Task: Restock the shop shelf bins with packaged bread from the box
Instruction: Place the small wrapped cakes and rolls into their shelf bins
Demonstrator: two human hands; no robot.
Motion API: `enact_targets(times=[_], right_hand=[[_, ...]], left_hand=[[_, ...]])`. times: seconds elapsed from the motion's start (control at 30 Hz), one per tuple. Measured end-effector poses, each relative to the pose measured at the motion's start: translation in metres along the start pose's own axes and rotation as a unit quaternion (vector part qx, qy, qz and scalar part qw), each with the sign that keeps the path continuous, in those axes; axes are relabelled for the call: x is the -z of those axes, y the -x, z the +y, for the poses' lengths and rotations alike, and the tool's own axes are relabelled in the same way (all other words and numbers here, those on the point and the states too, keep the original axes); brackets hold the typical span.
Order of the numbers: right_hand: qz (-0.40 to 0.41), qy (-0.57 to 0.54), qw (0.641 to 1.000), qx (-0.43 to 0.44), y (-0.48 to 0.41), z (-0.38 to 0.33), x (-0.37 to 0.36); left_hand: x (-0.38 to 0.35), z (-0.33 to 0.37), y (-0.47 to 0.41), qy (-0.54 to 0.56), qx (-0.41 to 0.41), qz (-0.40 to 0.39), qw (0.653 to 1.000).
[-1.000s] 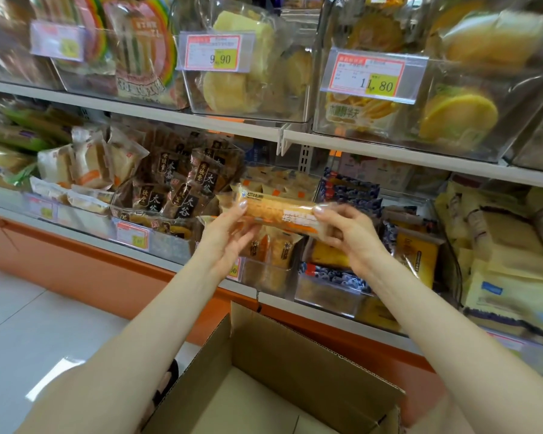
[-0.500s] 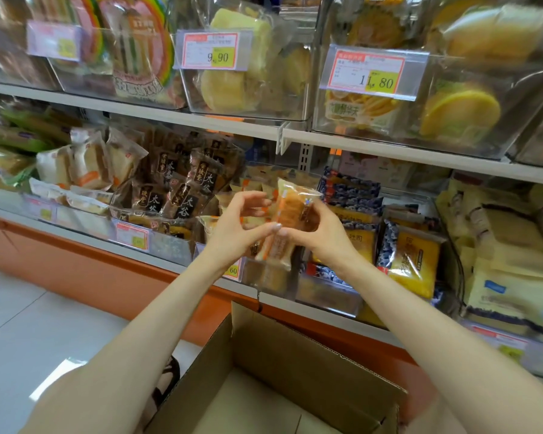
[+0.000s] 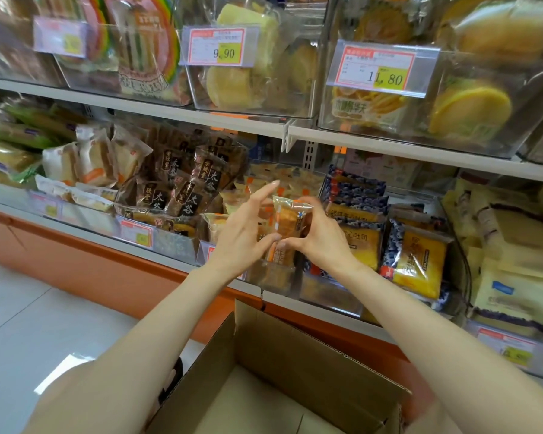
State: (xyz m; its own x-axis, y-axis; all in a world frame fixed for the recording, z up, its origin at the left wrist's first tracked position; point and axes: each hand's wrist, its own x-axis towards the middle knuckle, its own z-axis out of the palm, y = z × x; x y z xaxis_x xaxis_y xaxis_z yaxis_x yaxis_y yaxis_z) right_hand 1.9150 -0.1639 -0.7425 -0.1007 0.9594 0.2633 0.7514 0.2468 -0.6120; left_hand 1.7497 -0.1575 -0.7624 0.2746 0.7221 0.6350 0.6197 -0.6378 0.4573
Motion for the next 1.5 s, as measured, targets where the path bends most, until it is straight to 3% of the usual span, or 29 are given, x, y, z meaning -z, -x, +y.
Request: enact_targets(times=[0.07, 0.17, 0.27, 0.5, 0.67, 1.0, 1.33, 1.5], right_hand=[[-0.031, -0.013, 0.999, 0.0, -0.003, 0.002, 0.004], [-0.086, -0.034, 0.996, -0.019, -0.011, 0.011, 0.022], [-0.067, -0.052, 0.996, -0.002, -0.015, 0.021, 0.038], [-0.06, 0.154, 0.985, 0.039, -0.029, 0.018, 0.019], [-0.113, 0.189, 0.975, -0.022, -0.052, 0.014, 0.018], [-0.02, 0.045, 0.998, -0.024, -0.054, 0.027, 0.011], [0.062, -0.005, 0.998, 0.026, -0.051, 0.023, 0.016], [0.012, 0.041, 0.999, 0.013, -0.054, 0.02, 0.023]], left_hand=[[-0.002, -0.002, -0.001, -0.056, -0.046, -0.01, 0.997], [-0.004, -0.008, -0.003, -0.112, -0.041, -0.032, 0.992], [-0.005, -0.008, -0.006, -0.141, -0.025, -0.046, 0.989], [-0.009, -0.012, -0.008, -0.143, -0.016, -0.07, 0.987], [-0.008, -0.016, -0.007, -0.14, -0.026, -0.07, 0.987], [-0.007, -0.032, -0.001, -0.158, -0.046, -0.059, 0.985], [-0.016, -0.025, 0.005, -0.16, -0.077, -0.073, 0.981], [-0.023, -0.023, 0.007, -0.198, -0.064, -0.036, 0.977]])
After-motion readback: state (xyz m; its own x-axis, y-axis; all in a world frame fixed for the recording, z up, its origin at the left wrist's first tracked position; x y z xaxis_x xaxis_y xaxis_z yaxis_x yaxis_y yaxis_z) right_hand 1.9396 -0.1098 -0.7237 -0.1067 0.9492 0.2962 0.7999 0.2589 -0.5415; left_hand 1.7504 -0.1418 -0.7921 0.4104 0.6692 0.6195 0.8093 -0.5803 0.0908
